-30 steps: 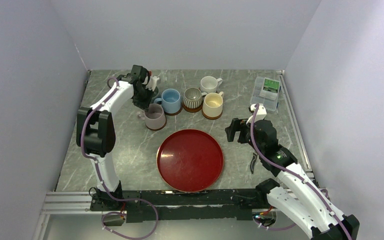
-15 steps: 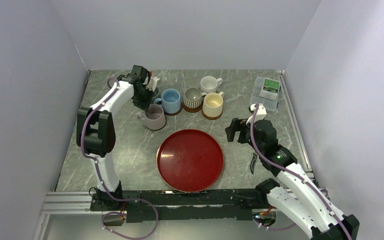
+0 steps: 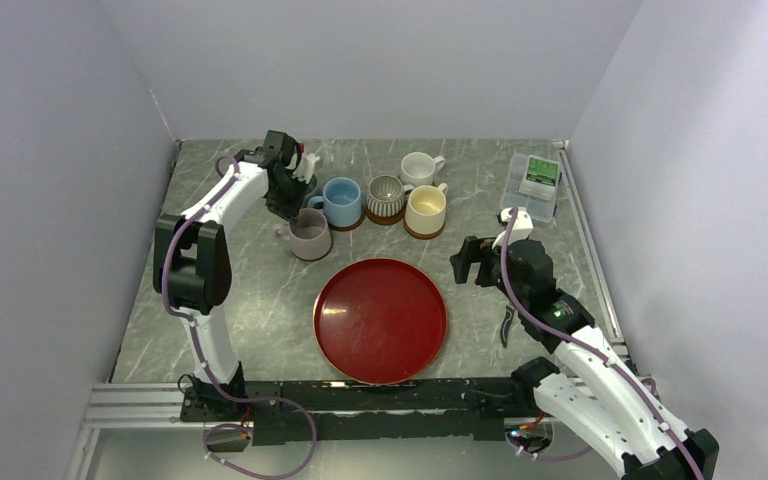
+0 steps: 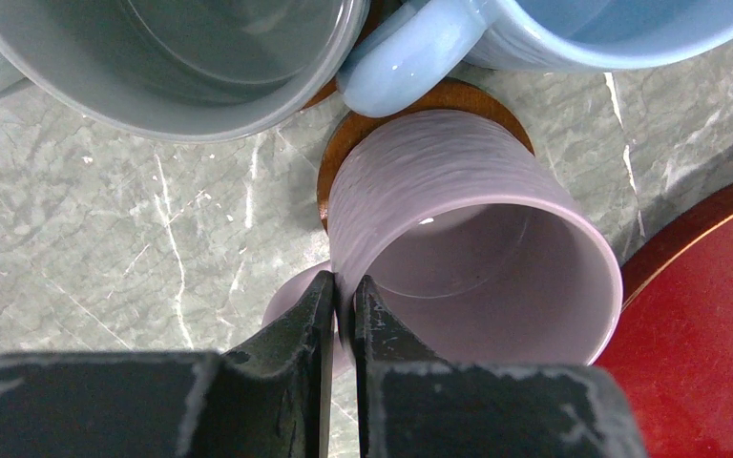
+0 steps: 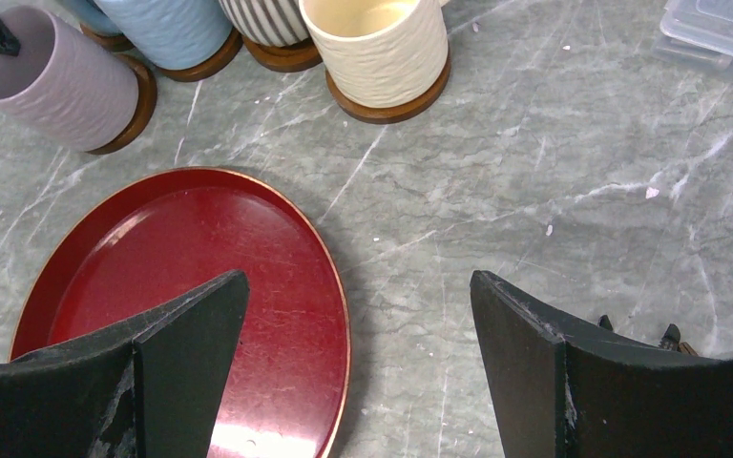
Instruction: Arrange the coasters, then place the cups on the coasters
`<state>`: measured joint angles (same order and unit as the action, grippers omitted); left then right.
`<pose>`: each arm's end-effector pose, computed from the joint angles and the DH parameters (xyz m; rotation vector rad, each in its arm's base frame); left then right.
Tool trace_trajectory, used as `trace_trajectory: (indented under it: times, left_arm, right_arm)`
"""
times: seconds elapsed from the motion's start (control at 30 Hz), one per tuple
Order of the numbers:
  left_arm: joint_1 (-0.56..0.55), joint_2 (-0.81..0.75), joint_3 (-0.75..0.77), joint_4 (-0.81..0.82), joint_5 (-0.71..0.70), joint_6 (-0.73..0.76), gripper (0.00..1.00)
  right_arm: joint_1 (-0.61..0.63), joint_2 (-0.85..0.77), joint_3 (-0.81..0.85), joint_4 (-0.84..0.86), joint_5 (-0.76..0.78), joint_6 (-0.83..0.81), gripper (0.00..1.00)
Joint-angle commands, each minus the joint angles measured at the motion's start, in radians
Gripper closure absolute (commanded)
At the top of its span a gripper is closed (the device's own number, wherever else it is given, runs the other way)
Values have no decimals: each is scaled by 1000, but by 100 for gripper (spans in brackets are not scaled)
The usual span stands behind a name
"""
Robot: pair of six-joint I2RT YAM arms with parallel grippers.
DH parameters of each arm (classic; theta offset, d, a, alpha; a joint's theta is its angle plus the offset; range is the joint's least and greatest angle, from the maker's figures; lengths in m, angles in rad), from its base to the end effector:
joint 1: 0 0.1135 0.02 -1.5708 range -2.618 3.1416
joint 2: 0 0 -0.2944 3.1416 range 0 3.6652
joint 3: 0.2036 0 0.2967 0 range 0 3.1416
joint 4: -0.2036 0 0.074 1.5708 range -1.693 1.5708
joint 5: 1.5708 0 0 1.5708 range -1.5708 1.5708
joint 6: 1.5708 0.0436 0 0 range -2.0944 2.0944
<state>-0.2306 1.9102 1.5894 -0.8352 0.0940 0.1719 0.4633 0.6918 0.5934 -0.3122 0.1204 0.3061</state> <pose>0.4469 -0.1091 0.2490 0.5714 2.6658 -0.1450 0.1776 0.0829 0.2856 -0.0781 1.9965 0.3795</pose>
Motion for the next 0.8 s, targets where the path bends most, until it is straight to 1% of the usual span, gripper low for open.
trace_trajectory:
  times: [0.0, 0.2, 0.4, 0.43, 0.47, 0.5, 0.57, 0.63, 0.77]
  left_arm:
    - [-4, -35, 17, 27, 13, 8, 79]
    - [-4, -59, 10, 33, 6, 3, 59]
    - [-4, -123, -9, 65, -9, -11, 44]
    - [-4, -143, -17, 78, -10, -14, 40]
    - [-4, -156, -26, 91, -11, -20, 32]
    - [-4, -184, -35, 104, -14, -26, 26]
    - [-4, -227, -57, 139, -25, -46, 18]
    - [-3, -284, -84, 175, -38, -68, 14]
    - [-3, -412, -150, 244, -107, -157, 10]
  right_arm:
    - [-5, -5, 0, 39, -7, -6, 9]
    - [-4, -10, 2, 38, -7, -5, 9]
    - [-4, -5, 10, 34, -2, -5, 8]
    - [-5, -3, 12, 33, 0, -5, 6]
    - [-5, -1, 14, 33, 2, -4, 5]
    - [-4, 3, 20, 31, 4, -3, 4]
    - [-4, 14, 32, 24, 10, 0, 1]
    - [-5, 26, 47, 13, 20, 6, 0]
    - [-5, 51, 89, -14, 52, 22, 0]
